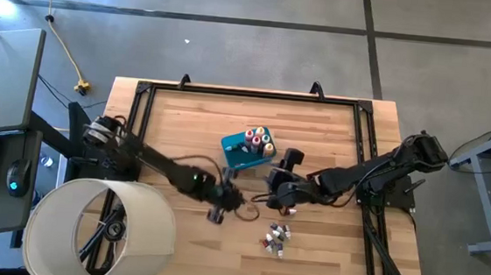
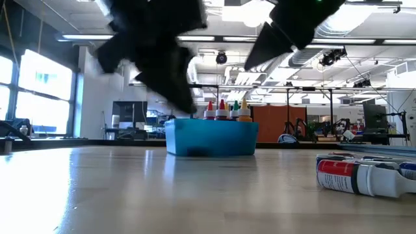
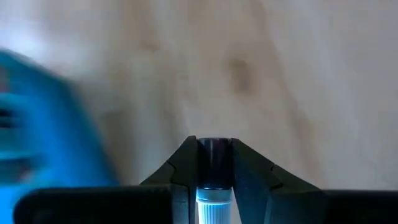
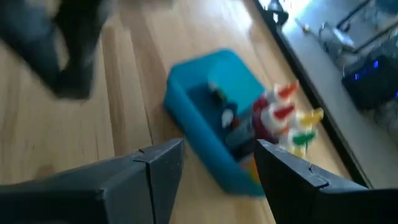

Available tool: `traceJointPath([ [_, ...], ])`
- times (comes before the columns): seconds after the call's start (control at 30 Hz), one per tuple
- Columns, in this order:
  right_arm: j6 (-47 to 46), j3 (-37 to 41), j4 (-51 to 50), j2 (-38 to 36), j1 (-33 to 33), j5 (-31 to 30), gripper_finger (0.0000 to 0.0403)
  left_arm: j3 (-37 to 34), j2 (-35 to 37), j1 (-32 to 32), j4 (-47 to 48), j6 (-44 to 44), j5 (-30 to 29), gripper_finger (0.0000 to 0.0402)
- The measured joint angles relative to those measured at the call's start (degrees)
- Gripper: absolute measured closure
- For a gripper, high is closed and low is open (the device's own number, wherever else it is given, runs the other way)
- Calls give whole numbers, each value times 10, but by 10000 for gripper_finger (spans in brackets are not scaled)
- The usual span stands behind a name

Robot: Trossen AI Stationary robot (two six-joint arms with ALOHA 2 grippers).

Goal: Pick & Place food coloring
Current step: Put the small purple food coloring bottle into the bin

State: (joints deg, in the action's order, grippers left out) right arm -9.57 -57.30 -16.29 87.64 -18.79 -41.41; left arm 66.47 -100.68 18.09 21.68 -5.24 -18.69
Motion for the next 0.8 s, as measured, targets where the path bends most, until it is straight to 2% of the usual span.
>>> traceJointPath([
  [0.17,-75,0,-75,0,-13,9,210,54,42,-43,66,-55,-71,336],
  [0.23,-104,0,-94,0,-16,20,210,60,47,-75,76,-74,-65,336],
  [0.3,-131,0,-106,0,-18,37,210,59,47,-115,81,-63,-35,336],
  [0.43,-138,0,-122,0,-19,72,210,49,33,-201,58,-19,70,335],
  [0.63,-144,0,-121,0,-19,75,210,27,-2,-278,53,-18,109,329],
  [0.8,-148,0,-105,1,-19,104,210,25,-34,-295,49,-23,147,312],
])
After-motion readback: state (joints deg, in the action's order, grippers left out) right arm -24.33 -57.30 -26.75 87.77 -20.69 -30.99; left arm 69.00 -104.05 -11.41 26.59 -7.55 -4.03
